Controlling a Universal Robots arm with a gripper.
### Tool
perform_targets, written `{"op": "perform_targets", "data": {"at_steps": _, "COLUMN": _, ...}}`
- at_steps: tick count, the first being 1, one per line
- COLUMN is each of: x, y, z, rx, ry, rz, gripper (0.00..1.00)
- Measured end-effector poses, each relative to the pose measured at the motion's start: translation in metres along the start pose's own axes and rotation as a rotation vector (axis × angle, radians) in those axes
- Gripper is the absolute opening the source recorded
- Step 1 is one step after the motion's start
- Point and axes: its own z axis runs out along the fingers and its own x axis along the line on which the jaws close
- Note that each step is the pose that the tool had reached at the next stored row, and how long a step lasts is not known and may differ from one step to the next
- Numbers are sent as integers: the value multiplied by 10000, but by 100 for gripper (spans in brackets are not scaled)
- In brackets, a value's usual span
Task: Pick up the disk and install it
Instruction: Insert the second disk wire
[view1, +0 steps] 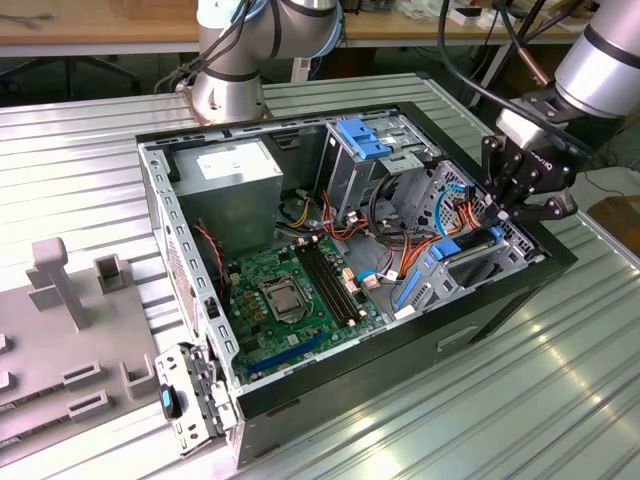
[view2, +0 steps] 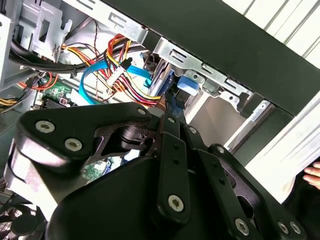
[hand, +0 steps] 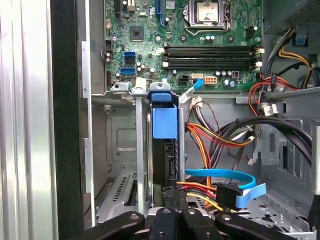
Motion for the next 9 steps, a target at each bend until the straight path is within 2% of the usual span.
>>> {"op": "perform_targets", "data": {"at_steps": 4, "x": -4, "y": -7, "z": -151, "rx": -1, "ry": 0, "rz": -1, "gripper": 11}}
{"op": "perform_targets", "data": {"at_steps": 6, "x": -6, "y": -10, "z": -253, "rx": -1, "ry": 1, "rz": -1, "gripper": 11}}
{"op": "perform_targets", "data": {"at_steps": 9, "x": -12, "y": -12, "z": -348, "rx": -1, "ry": 0, "rz": -1, "gripper": 11}}
